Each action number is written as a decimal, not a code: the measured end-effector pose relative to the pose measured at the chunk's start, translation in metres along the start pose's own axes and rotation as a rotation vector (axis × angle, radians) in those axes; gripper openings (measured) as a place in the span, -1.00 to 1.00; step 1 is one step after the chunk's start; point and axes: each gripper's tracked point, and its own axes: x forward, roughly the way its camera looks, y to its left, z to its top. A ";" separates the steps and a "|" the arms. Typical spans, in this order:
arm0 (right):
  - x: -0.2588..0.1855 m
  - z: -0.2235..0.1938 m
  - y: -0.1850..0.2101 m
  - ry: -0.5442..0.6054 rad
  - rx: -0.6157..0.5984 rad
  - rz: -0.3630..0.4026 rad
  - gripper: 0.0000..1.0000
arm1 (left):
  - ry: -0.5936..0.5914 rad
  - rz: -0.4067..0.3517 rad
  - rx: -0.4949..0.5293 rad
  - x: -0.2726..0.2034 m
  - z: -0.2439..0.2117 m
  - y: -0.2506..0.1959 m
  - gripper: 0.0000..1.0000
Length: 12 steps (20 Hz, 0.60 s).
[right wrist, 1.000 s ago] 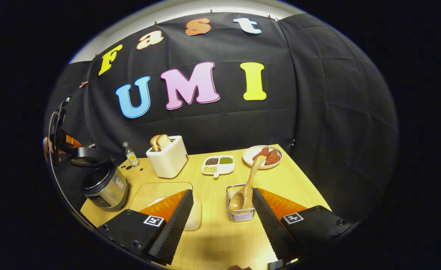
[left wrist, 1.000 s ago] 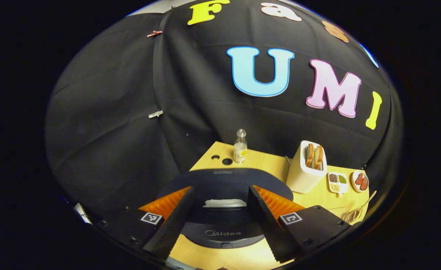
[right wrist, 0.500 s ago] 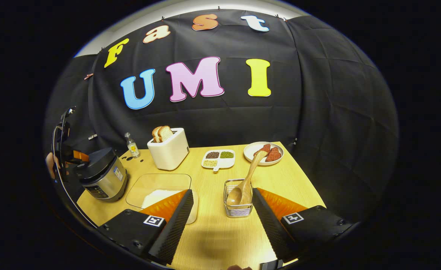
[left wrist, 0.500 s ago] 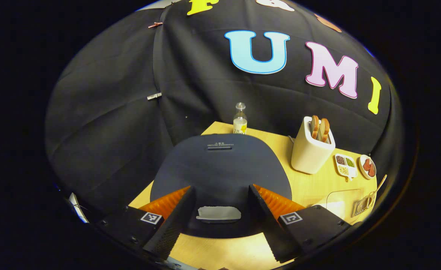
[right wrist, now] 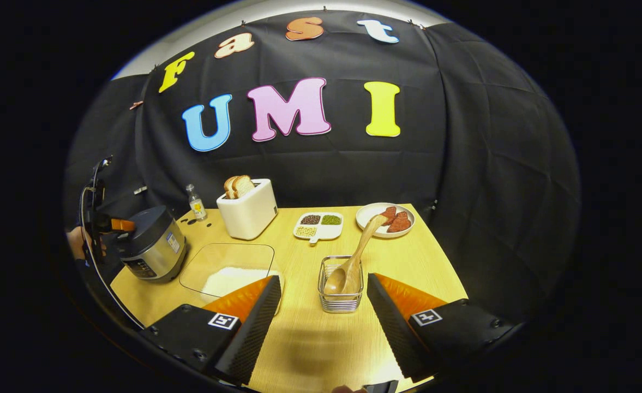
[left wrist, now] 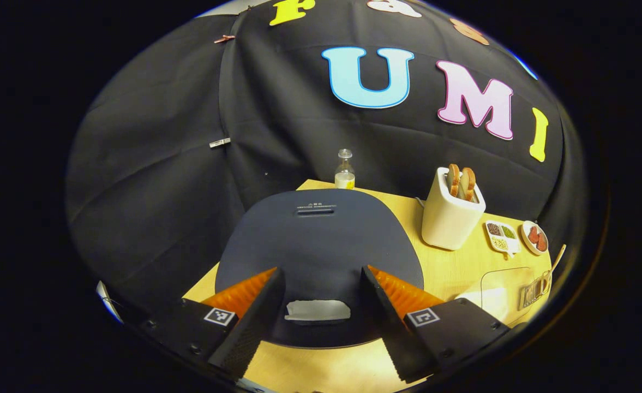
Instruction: Close the left gripper, press the button to open the rice cooker; take a wooden spoon from the chopstick holder with the right hand, scoop a spoonful of rice and pour it into the rice cooker, then put the wooden spoon back into the chopstick holder.
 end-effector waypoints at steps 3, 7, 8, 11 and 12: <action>0.007 0.011 -0.003 -0.020 0.006 0.029 0.98 | -0.070 0.064 0.025 -0.021 0.014 0.002 0.92; 0.000 0.051 -0.004 -0.090 0.004 0.057 0.98 | -0.222 0.030 0.067 -0.078 0.051 -0.037 0.92; -0.007 0.070 -0.003 -0.128 -0.002 0.059 0.97 | -0.251 0.013 0.055 -0.093 0.058 -0.047 0.91; -0.026 0.110 -0.005 -0.226 -0.035 0.015 0.97 | -0.335 -0.092 0.019 -0.140 0.073 -0.088 0.90; -0.038 0.121 -0.005 -0.255 -0.036 -0.016 0.97 | -0.355 -0.124 0.013 -0.155 0.076 -0.096 0.91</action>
